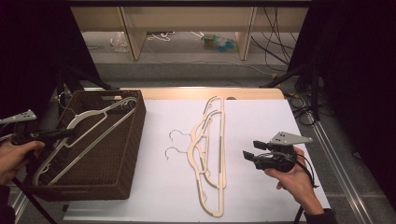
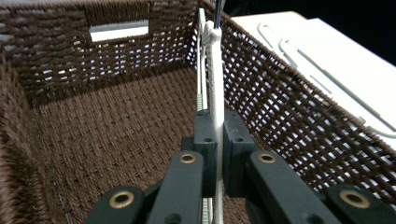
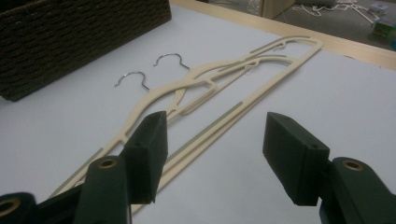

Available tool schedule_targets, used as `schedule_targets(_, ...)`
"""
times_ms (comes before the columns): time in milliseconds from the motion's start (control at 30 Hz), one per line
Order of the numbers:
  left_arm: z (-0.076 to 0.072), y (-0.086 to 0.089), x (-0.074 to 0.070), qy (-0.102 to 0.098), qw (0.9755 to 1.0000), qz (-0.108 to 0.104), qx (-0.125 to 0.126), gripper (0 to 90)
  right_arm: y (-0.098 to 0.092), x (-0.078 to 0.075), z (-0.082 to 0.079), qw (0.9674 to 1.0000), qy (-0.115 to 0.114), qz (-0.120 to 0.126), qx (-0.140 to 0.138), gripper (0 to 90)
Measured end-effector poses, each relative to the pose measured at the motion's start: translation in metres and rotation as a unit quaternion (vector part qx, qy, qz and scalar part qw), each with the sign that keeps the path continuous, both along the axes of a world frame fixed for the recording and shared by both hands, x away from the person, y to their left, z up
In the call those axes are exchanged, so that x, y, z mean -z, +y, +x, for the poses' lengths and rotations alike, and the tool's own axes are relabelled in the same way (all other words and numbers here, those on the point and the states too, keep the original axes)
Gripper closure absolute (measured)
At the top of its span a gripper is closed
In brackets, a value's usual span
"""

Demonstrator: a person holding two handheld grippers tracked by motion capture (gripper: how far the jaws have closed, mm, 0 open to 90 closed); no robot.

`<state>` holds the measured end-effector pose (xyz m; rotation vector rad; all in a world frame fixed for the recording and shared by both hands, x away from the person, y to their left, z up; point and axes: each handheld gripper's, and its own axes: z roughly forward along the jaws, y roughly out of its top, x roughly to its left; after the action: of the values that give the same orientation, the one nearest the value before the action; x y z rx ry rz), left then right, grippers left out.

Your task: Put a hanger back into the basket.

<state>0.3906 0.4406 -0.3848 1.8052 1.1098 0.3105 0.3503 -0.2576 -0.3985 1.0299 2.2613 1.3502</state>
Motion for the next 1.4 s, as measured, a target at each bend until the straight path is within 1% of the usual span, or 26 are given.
schedule_targets(133, 0.004, -0.004, 0.007, 0.012, 0.9999, 0.011, -0.003, 85.6, 0.000, 0.000, 0.000, 1.0000, 0.002, -0.004, -0.002, 40.9)
schedule_targets(167, 0.005, -0.005, 0.008, 0.015, 0.9996, 0.022, -0.003, 85.3, 0.000, 0.000, 0.000, 1.0000, 0.001, -0.004, -0.002, 40.9)
schedule_targets(200, 0.006, -0.006, 0.008, 0.016, 0.9991, 0.040, -0.003, 85.1, 0.000, 0.000, 0.000, 1.0000, 0.002, -0.004, -0.002, 40.9)
schedule_targets(233, 0.007, -0.008, 0.009, 0.018, 0.9986, 0.050, -0.004, 84.9, 0.000, -0.001, -0.001, 1.0000, 0.005, -0.004, -0.001, 40.8)
schedule_targets(300, 0.007, -0.008, 0.009, 0.018, 0.9980, 0.059, -0.009, 84.8, 0.000, -0.001, -0.001, 1.0000, 0.005, -0.005, -0.001, 40.8)
schedule_targets(333, 0.007, -0.008, 0.008, 0.019, 0.9970, 0.073, -0.013, 84.9, 0.000, 0.000, -0.001, 1.0000, 0.005, -0.005, -0.001, 40.8)
schedule_targets(433, 0.006, -0.005, 0.007, 0.020, 0.9958, 0.086, -0.021, 85.3, 0.000, 0.000, -0.001, 1.0000, 0.004, -0.006, -0.002, 40.7)
schedule_targets(467, 0.006, -0.005, 0.007, 0.022, 0.9957, 0.086, -0.026, 85.4, 0.000, 0.000, 0.000, 1.0000, 0.000, -0.009, -0.004, 40.7)
schedule_targets(500, 0.006, -0.004, 0.005, 0.022, 0.9945, 0.099, -0.025, 85.3, 0.000, -0.001, -0.001, 0.9999, 0.004, -0.015, -0.002, 40.7)
schedule_targets(533, 0.005, -0.004, 0.005, 0.028, 0.9937, 0.104, -0.032, 84.8, 0.000, -0.001, -0.001, 0.9999, 0.006, -0.015, -0.002, 40.7)
schedule_targets(567, 0.005, -0.004, 0.004, 0.026, 0.9930, 0.108, -0.041, 84.3, 0.000, -0.001, -0.001, 0.9999, 0.006, -0.015, -0.003, 40.6)
schedule_targets(600, 0.005, -0.005, 0.004, 0.026, 0.9922, 0.113, -0.046, 83.5, 0.002, 0.000, -0.001, 1.0000, 0.005, -0.005, -0.004, 40.6)
schedule_targets(633, 0.004, -0.005, 0.003, 0.025, 0.9910, 0.120, -0.054, 82.6, 0.002, 0.001, 0.000, 1.0000, 0.000, -0.003, -0.006, 40.6)
schedule_targets(667, 0.003, -0.005, 0.001, 0.023, 0.9892, 0.130, -0.063, 81.6, 0.002, 0.000, -0.001, 0.9999, 0.008, -0.006, -0.005, 40.5)
schedule_targets(700, 0.001, -0.006, 0.000, 0.025, 0.9881, 0.135, -0.068, 81.3, 0.002, 0.000, -0.001, 0.9999, 0.008, -0.006, -0.005, 40.5)
schedule_targets(767, -0.002, -0.007, -0.004, 0.022, 0.9878, 0.133, -0.079, 79.6, 0.002, 0.000, 0.000, 0.9999, 0.003, -0.008, -0.006, 40.5)
schedule_targets(800, -0.003, -0.008, -0.007, 0.015, 0.9879, 0.129, -0.085, 76.9, 0.002, 0.000, 0.000, 0.9999, 0.005, -0.010, -0.007, 40.5)
schedule_targets(867, -0.008, -0.010, -0.014, 0.004, 0.9889, 0.124, -0.081, 75.1, 0.002, 0.001, 0.000, 0.9999, 0.005, -0.010, -0.008, 40.5)
schedule_targets(900, -0.010, -0.011, -0.017, -0.006, 0.9894, 0.119, -0.083, 74.3, 0.002, 0.001, 0.000, 0.9999, 0.005, -0.010, -0.008, 40.5)
schedule_targets(967, -0.016, -0.016, -0.027, -0.018, 0.9889, 0.117, -0.090, 71.0, 0.002, 0.001, 0.000, 0.9999, 0.005, -0.010, -0.009, 40.4)
schedule_targets(1000, -0.019, -0.021, -0.030, -0.024, 0.9902, 0.106, -0.089, 68.8, 0.002, 0.001, 0.000, 0.9999, 0.004, -0.010, -0.007, 40.4)
schedule_targets(1100, -0.034, -0.037, -0.044, -0.047, 0.9907, 0.088, -0.092, 60.9, 0.003, 0.001, -0.001, 0.9999, 0.002, -0.010, -0.007, 40.2)
schedule_targets(1200, -0.050, -0.057, -0.053, -0.061, 0.9916, 0.057, -0.100, 51.1, 0.004, 0.001, -0.001, 0.9999, 0.004, -0.010, -0.006, 39.9)
schedule_targets(1300, -0.064, -0.080, -0.054, -0.073, 0.9931, 0.035, -0.085, 46.0, 0.006, 0.002, -0.001, 0.9999, 0.003, -0.009, -0.010, 39.2)
schedule_targets(1333, -0.066, -0.088, -0.053, -0.071, 0.9944, 0.028, -0.073, 44.6, 0.006, 0.002, -0.001, 0.9999, 0.004, -0.010, -0.010, 38.9)
schedule_targets(1400, -0.072, -0.102, -0.050, -0.072, 0.9951, 0.017, -0.066, 42.3, 0.008, 0.002, -0.001, 0.9999, 0.004, -0.012, -0.006, 38.0)
